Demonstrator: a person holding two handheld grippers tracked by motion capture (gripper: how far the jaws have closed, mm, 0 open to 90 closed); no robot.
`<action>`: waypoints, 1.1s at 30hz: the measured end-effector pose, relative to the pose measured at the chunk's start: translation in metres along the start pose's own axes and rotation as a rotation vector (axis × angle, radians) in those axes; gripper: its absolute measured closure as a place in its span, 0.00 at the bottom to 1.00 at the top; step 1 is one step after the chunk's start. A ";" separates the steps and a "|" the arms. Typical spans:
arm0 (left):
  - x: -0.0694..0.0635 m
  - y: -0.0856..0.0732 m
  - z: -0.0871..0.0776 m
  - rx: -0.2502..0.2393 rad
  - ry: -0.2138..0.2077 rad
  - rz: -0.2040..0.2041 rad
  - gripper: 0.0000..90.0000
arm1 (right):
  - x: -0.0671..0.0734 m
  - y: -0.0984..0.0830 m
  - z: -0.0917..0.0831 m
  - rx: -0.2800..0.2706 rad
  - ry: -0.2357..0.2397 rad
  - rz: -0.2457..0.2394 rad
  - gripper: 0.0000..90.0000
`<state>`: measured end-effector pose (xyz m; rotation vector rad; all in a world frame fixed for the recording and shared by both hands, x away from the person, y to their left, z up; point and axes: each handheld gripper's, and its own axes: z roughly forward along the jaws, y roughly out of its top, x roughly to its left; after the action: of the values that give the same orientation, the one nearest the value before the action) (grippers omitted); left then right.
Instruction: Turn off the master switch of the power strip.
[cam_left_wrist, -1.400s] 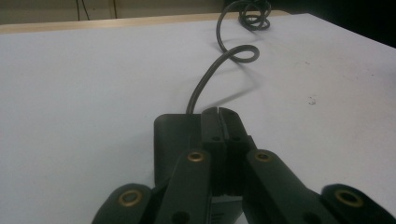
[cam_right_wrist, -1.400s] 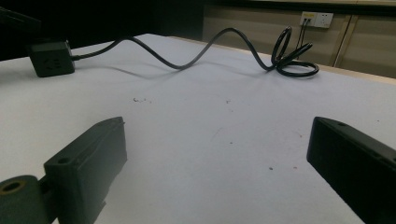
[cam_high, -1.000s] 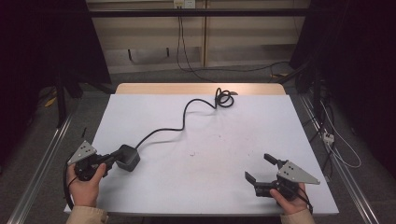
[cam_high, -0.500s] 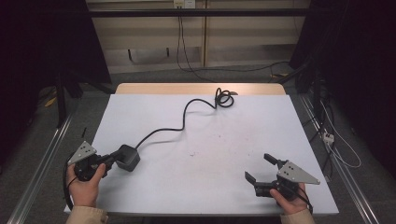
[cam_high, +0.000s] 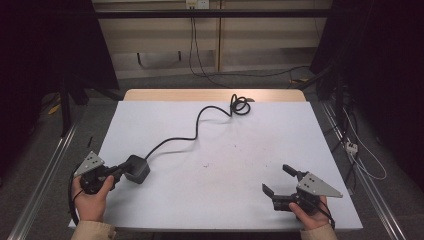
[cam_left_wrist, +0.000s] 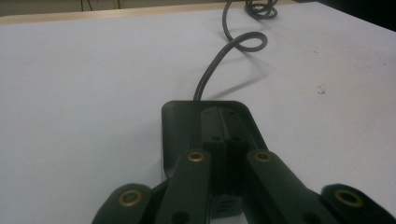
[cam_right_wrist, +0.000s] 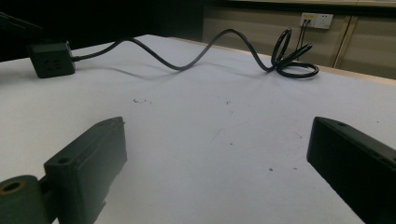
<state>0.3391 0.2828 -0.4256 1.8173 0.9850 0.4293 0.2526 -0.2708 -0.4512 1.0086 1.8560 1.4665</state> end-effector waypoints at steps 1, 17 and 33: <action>0.000 0.000 0.000 0.003 -0.001 0.006 1.00 | 0.000 0.000 0.000 0.000 -0.001 0.000 0.05; 0.000 -0.001 0.000 0.003 0.000 -0.004 1.00 | 0.000 0.000 0.000 0.000 -0.003 0.002 0.05; 0.001 -0.001 0.001 0.008 -0.007 -0.021 1.00 | 0.000 0.000 0.000 0.000 -0.001 0.002 0.05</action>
<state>0.3398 0.2836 -0.4271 1.8128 1.0010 0.4061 0.2528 -0.2710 -0.4512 1.0107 1.8547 1.4667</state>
